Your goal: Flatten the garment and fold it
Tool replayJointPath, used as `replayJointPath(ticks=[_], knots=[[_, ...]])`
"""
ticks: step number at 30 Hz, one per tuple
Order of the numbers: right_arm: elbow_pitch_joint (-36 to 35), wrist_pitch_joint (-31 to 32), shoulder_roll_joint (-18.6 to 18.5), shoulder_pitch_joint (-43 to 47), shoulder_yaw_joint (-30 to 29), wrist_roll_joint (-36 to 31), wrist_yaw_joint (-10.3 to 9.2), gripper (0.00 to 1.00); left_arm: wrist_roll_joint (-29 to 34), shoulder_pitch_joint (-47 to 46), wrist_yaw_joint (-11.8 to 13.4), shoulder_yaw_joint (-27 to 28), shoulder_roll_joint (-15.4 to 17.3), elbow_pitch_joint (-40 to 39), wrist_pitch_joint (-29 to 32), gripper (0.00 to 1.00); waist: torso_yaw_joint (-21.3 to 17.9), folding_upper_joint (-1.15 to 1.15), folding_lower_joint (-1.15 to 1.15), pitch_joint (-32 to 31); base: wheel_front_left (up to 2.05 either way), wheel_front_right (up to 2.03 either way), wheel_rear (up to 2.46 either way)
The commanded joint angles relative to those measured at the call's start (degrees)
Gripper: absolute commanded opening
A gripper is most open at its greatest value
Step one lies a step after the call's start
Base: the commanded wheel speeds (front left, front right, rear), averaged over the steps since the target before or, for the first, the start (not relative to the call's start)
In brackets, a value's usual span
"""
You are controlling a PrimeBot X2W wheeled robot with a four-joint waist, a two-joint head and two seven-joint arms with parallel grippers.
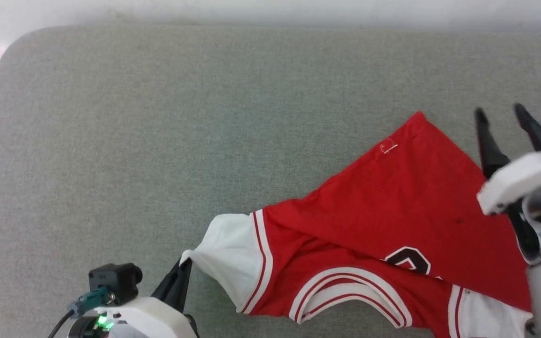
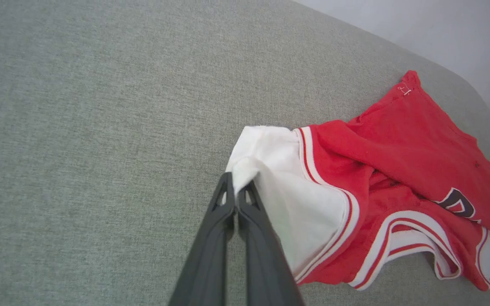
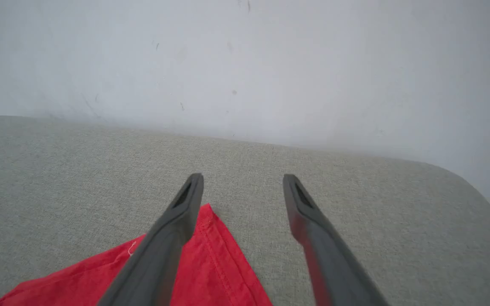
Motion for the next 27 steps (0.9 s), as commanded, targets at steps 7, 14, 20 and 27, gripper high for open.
replayJointPath(ticks=[7,14,20,27], knots=[[13.8,7.7,-3.9,-12.2,8.2,1.1,-0.05,1.00,-0.1,-2.6,-0.7,-0.9,-0.9,0.4,-1.2,0.00,3.7,0.00,-0.01,5.4,0.00,0.00,0.00],[23.4,22.6,-4.8,-21.0,11.4,1.6,-0.05,1.00,-0.3,-4.4,-1.4,-1.6,-1.7,2.0,-2.4,0.00,5.7,0.00,-0.01,8.3,0.00,0.00,0.00],[26.6,36.6,-4.7,-24.2,12.5,1.0,-0.05,0.06,-0.5,-4.7,-1.7,-1.6,-1.7,3.3,-3.0,0.00,5.6,0.00,-0.01,8.6,0.00,0.00,0.00],[18.3,30.1,-3.0,-18.8,8.8,-1.2,-0.05,0.00,-0.9,-4.8,-1.8,-1.3,-1.2,4.1,-3.3,0.00,3.8,0.00,-0.01,5.6,0.00,0.00,0.00]])
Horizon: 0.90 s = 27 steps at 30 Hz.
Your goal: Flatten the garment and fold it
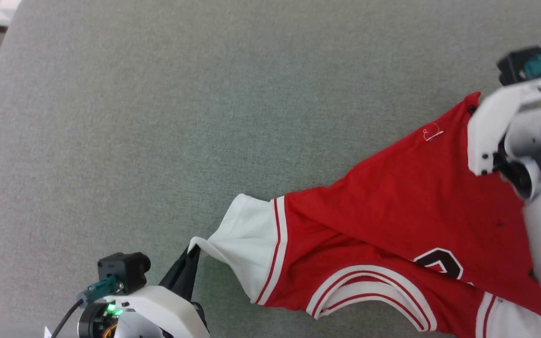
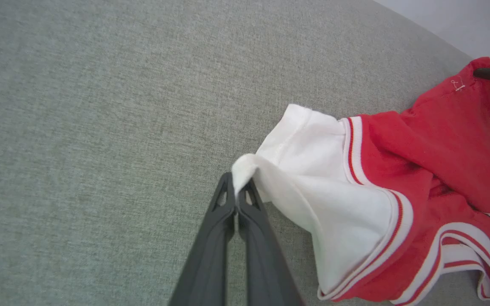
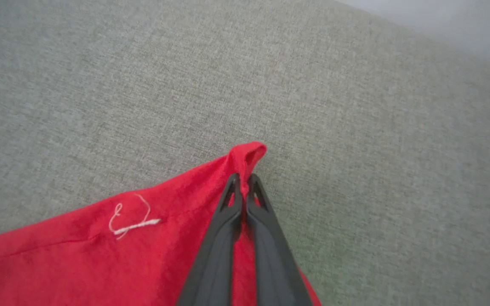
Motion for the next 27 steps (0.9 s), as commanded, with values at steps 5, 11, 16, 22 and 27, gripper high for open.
replayJointPath(ticks=[5,11,16,22,27], knots=[[-9.7,-13.1,3.5,11.2,-5.4,-0.4,-0.06,0.00,-0.4,0.1,0.0,0.7,0.9,0.2,-0.6,0.00,-2.9,0.00,0.00,-5.2,0.00,0.00,0.00],[-22.0,-23.0,9.1,27.4,-11.1,1.2,-0.06,0.00,-0.2,1.5,1.1,2.3,1.6,-0.4,-1.8,0.00,-5.7,0.00,0.00,-9.6,0.00,0.00,0.00],[-30.7,-24.4,11.1,37.2,-14.1,3.5,-0.06,0.00,-0.7,1.0,2.0,4.5,0.8,-1.9,-4.7,0.00,-7.8,0.00,0.00,-11.3,0.00,0.00,0.00],[-38.8,-19.6,11.3,41.2,-14.2,4.4,-0.06,0.00,-4.3,-3.8,-0.1,5.9,-0.1,-3.1,-5.9,0.00,-9.1,0.00,0.00,-11.0,0.00,0.00,0.00],[-44.0,-11.5,8.3,34.2,-11.8,2.2,-0.06,0.00,-5.5,-16.3,-2.7,6.1,1.8,-3.0,-2.1,0.00,-10.1,0.00,0.00,-7.8,0.00,0.00,0.00]])
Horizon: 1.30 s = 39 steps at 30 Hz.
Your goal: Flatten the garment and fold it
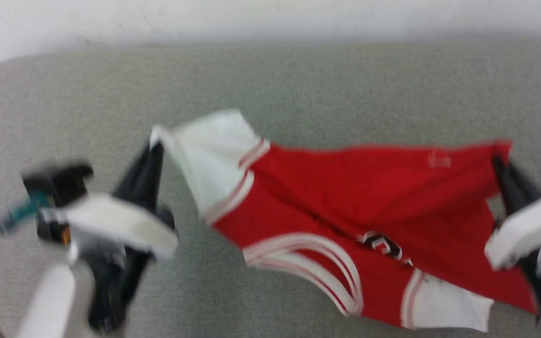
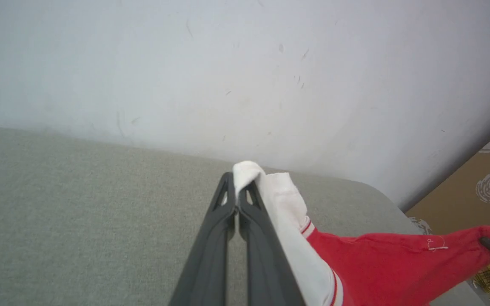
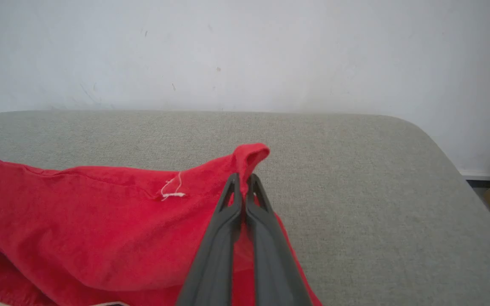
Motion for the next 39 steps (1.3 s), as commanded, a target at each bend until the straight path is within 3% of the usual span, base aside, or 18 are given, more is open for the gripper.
replayJointPath(ticks=[1,6,11,17,23,30,39], knots=[[-0.9,1.4,-1.8,-3.9,0.8,-0.3,-0.05,0.00,-0.6,-4.5,-0.7,0.4,0.6,0.2,0.9,0.00,-0.9,0.00,0.00,2.8,0.00,0.00,0.00],[0.5,5.9,-8.6,-20.4,4.1,1.8,-0.05,0.00,-3.2,-22.5,-1.8,2.4,0.5,4.8,3.7,0.00,-2.3,0.00,0.00,9.0,0.00,0.00,0.00],[6.7,8.1,-13.2,-38.7,8.3,3.3,-0.05,0.00,-3.0,-40.3,-1.6,4.8,1.1,12.2,3.4,0.00,-3.8,0.00,0.00,15.9,0.00,0.00,0.00],[16.1,5.7,-14.1,-57.8,11.2,4.2,-0.05,0.00,0.1,-58.9,-0.6,6.4,2.1,20.3,-0.6,0.00,-4.9,0.00,0.00,21.1,0.00,0.00,0.00],[23.3,0.5,-14.4,-70.3,11.4,2.9,-0.05,0.00,4.1,-73.5,-1.0,6.5,2.8,25.7,-8.4,0.00,-4.5,0.00,0.00,23.7,0.00,0.00,0.00],[28.1,-8.2,-14.6,-74.7,11.1,0.7,-0.05,0.00,3.6,-82.3,-3.5,8.3,2.2,30.2,-17.8,0.00,-3.8,0.00,0.00,24.4,0.00,0.00,0.00],[30.6,-12.1,-16.3,-60.9,17.5,4.7,-0.05,0.00,3.2,-67.5,-7.8,6.2,4.2,34.7,-17.8,0.00,-2.6,0.00,0.00,21.5,0.00,0.00,0.00]])
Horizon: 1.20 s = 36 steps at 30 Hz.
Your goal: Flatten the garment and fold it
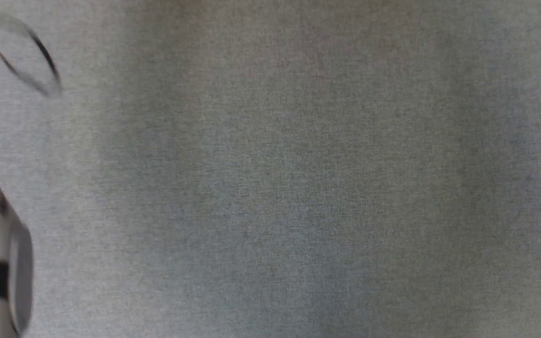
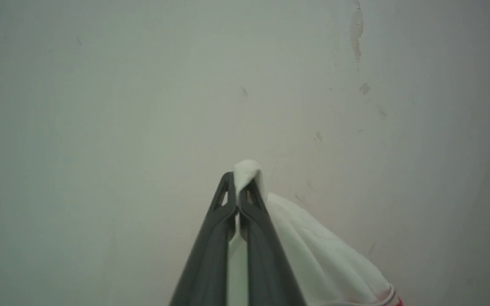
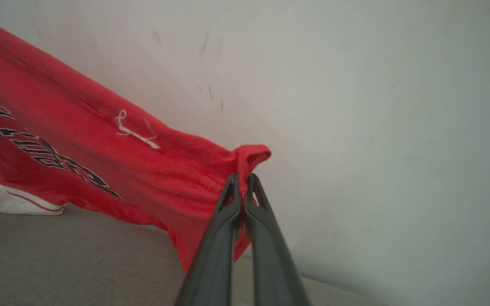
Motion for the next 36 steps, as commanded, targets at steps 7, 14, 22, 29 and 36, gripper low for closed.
replayJointPath(ticks=[7,14,22,29,36], knots=[[-0.2,-0.7,-0.9,16.3,3.9,4.8,-0.06,0.00,0.6,21.0,-2.6,-3.8,3.2,-0.9,4.2,0.00,1.5,0.00,0.00,-6.9,0.00,0.00,0.00],[-3.8,2.7,-1.4,32.7,3.3,8.3,-0.06,0.00,-0.3,45.1,-4.6,-11.6,9.3,-8.8,20.8,0.00,2.9,0.00,0.00,-14.1,0.00,0.00,0.00],[-10.8,8.7,-0.6,49.1,1.0,8.4,-0.06,0.00,-6.0,67.2,-0.2,-12.8,11.8,-21.1,31.4,0.00,3.3,0.00,0.00,-19.9,0.00,0.00,0.00],[-14.8,12.4,0.2,61.1,-2.3,6.6,-0.06,0.00,-9.5,82.5,5.2,-12.8,12.9,-29.2,36.8,0.00,3.1,0.00,0.00,-23.4,0.00,0.00,0.00],[-17.1,10.0,2.0,69.7,-5.1,4.0,-0.06,0.00,-8.4,90.7,8.4,-13.4,12.4,-35.0,35.0,0.00,3.0,0.00,0.00,-24.3,0.00,0.00,0.00]])
